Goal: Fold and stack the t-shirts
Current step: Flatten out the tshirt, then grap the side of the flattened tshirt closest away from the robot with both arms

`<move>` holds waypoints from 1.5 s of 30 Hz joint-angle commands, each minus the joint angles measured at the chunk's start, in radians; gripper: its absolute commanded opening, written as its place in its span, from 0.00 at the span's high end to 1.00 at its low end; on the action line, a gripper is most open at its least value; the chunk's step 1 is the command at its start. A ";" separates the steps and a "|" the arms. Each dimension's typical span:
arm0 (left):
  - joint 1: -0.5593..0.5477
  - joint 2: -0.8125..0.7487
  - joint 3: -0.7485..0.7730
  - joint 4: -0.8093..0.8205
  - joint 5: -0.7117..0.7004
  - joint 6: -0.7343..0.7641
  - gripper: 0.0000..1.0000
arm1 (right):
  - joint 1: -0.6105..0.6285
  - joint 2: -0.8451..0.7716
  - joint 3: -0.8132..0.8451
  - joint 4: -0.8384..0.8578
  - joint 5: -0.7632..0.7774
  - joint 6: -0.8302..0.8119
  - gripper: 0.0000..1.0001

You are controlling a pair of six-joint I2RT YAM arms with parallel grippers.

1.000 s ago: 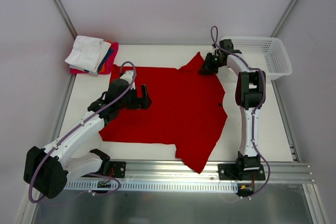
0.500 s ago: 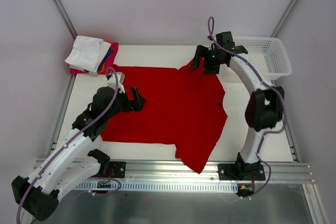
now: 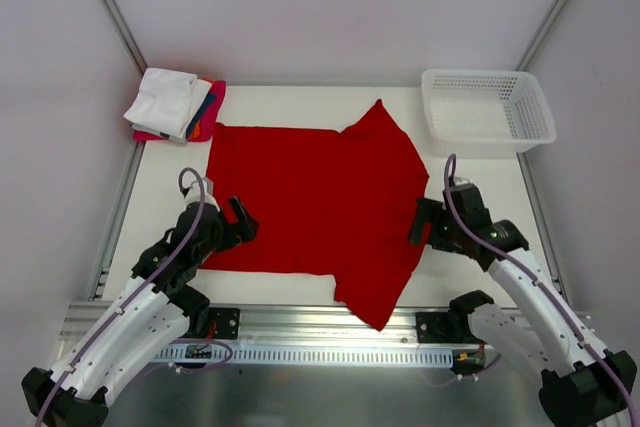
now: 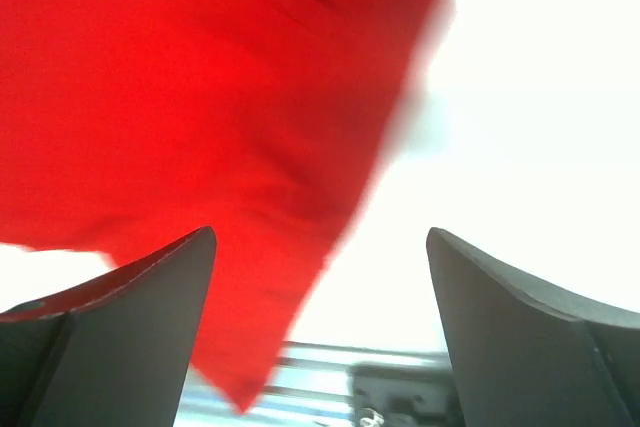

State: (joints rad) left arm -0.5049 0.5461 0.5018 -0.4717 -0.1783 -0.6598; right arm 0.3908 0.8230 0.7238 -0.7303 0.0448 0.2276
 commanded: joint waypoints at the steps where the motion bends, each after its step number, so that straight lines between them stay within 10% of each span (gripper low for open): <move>1: -0.006 -0.043 -0.074 -0.169 -0.203 -0.230 0.01 | 0.010 -0.132 -0.133 -0.051 0.179 0.149 0.09; 6: -0.006 0.005 -0.077 -0.220 -0.224 -0.363 0.05 | 0.036 -0.183 -0.300 0.092 0.038 0.326 0.10; 16: -0.006 -0.098 -0.140 -0.272 -0.265 -0.442 0.01 | 0.466 -0.046 -0.347 0.050 0.305 0.692 0.07; 24: -0.006 -0.087 -0.131 -0.294 -0.279 -0.452 0.01 | 0.843 0.482 0.021 -0.350 0.509 1.100 0.01; 30: -0.006 -0.109 -0.132 -0.298 -0.276 -0.446 0.01 | 0.962 0.570 -0.006 -0.216 0.469 1.268 0.00; 45: -0.007 -0.072 -0.121 -0.295 -0.285 -0.439 0.01 | 1.453 0.758 0.513 -0.926 0.553 1.894 0.00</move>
State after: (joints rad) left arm -0.5049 0.4614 0.3527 -0.7593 -0.4313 -1.0908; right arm 1.7870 1.5387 1.1809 -1.2678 0.5735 1.8297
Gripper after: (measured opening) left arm 0.990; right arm 0.993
